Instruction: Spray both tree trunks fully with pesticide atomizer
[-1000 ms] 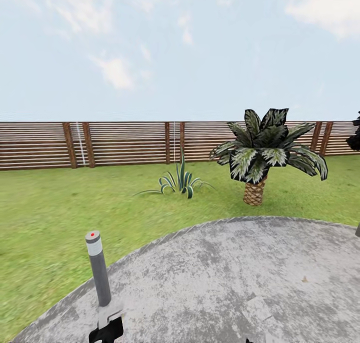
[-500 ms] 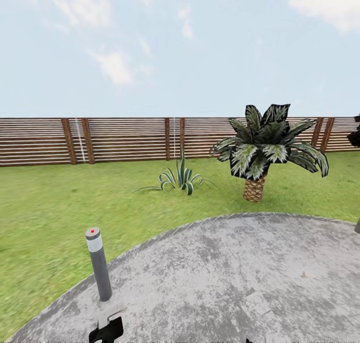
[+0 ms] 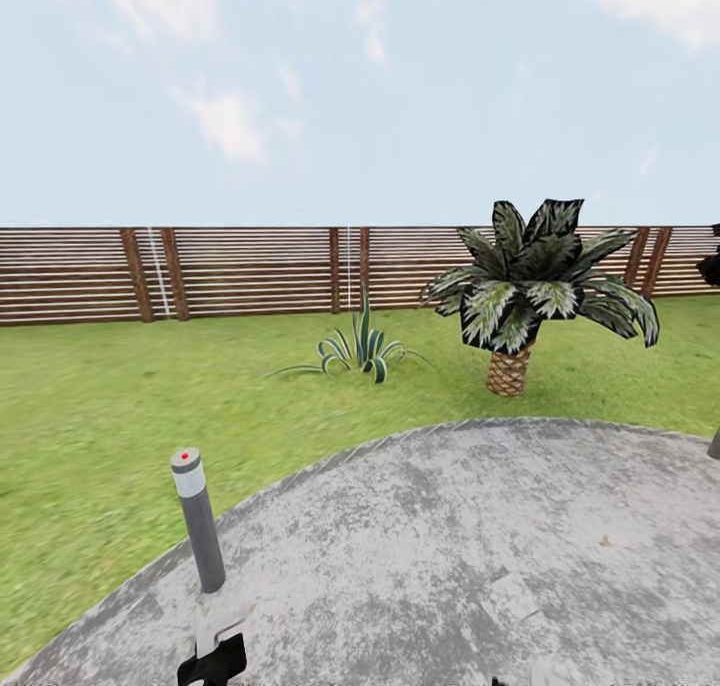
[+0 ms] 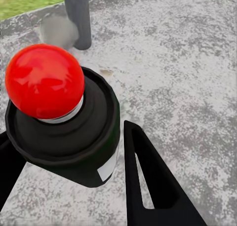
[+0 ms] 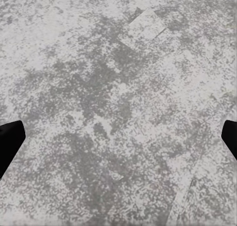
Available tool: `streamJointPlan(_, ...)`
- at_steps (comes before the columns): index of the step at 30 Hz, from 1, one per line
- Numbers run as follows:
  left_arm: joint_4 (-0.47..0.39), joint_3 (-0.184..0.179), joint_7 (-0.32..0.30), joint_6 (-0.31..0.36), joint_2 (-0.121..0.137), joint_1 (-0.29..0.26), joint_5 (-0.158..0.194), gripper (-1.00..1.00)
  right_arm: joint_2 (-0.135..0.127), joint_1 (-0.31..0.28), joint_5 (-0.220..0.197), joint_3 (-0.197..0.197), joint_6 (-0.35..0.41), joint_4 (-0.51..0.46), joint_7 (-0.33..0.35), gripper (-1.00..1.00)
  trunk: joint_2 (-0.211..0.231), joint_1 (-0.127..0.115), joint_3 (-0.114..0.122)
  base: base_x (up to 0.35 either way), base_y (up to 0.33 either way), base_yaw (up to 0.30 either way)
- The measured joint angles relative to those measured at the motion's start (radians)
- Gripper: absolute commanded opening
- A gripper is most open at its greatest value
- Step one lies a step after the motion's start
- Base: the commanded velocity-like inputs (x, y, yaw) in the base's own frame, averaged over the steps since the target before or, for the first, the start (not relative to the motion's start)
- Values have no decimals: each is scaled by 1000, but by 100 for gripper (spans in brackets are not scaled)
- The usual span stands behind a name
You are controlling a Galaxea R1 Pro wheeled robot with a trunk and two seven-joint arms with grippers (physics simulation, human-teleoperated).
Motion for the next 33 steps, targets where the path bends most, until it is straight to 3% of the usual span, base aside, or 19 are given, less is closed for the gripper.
streamJointPlan(33,0,0,0,0,0,0,0,-100,0,0,0,0,0,0,0,100,0,0,-54,0,0,0)
